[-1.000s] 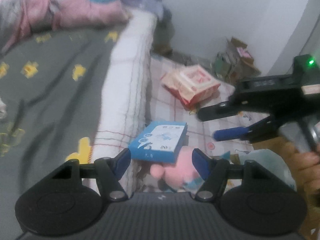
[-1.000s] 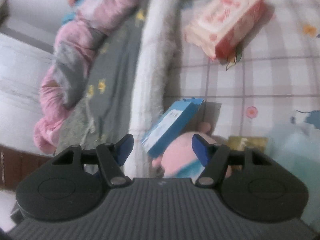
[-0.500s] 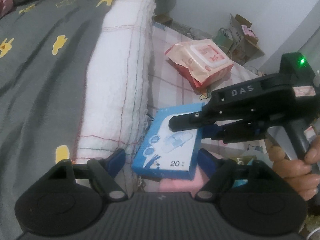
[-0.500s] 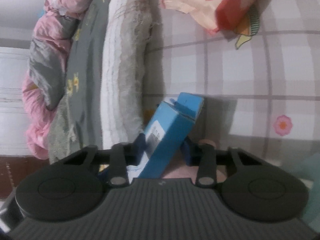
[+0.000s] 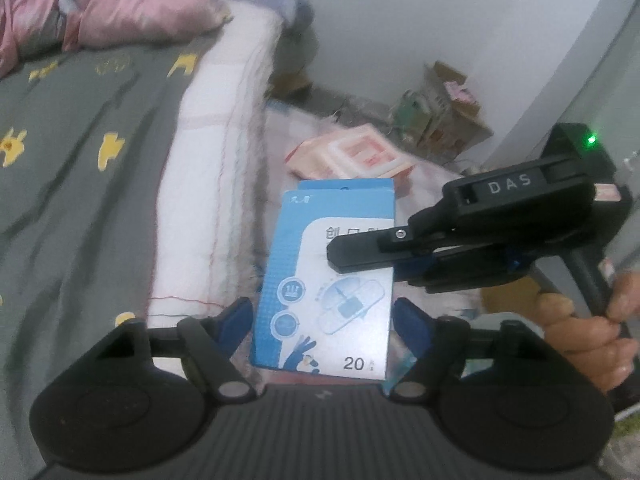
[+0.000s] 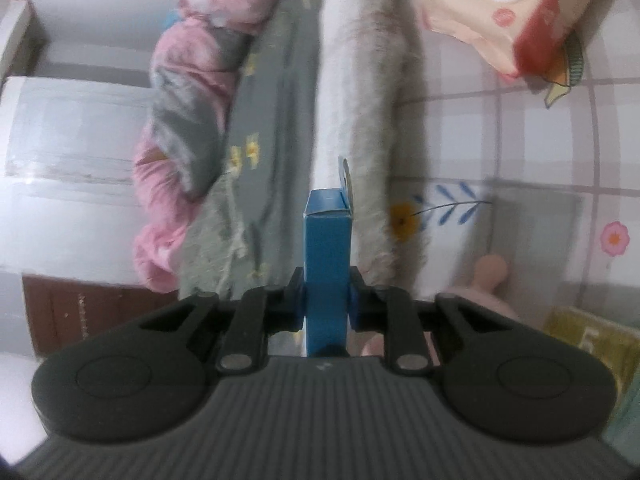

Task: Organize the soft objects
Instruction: 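Carry the blue bandage box with the right gripper into the cardboard box and release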

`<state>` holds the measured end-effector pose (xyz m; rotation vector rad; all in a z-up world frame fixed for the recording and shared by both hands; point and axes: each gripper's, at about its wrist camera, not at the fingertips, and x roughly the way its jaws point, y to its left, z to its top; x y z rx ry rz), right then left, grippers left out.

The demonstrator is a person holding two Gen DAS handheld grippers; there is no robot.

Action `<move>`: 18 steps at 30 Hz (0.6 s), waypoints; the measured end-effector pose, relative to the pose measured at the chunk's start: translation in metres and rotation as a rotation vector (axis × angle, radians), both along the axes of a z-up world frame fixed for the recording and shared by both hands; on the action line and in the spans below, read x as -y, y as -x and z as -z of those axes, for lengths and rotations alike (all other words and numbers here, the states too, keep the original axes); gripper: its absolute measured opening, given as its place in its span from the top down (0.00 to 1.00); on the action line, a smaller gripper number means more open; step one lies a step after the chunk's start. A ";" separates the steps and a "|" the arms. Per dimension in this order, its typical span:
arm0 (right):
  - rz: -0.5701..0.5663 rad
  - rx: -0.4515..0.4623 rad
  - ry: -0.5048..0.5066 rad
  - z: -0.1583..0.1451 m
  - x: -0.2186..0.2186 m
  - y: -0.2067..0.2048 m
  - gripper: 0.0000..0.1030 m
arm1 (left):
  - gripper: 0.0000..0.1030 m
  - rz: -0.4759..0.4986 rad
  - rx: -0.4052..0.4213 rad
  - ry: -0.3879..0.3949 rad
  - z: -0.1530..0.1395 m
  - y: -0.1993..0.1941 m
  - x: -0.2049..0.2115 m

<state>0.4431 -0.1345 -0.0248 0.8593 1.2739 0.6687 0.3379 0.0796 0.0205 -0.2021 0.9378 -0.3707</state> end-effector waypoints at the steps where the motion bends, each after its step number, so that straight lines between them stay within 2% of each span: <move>1: -0.007 0.015 -0.011 -0.007 0.003 0.005 0.82 | 0.27 0.005 0.022 0.002 -0.008 0.008 0.002; 9: 0.002 0.129 -0.047 -0.058 0.054 0.061 0.82 | 0.30 0.103 0.143 0.031 -0.055 0.057 0.051; 14: 0.095 0.178 -0.030 -0.079 0.123 0.115 0.82 | 0.30 0.255 0.173 0.074 -0.071 0.079 0.118; 18: 0.194 0.216 0.019 -0.094 0.186 0.159 0.82 | 0.30 0.380 0.182 0.077 -0.073 0.089 0.186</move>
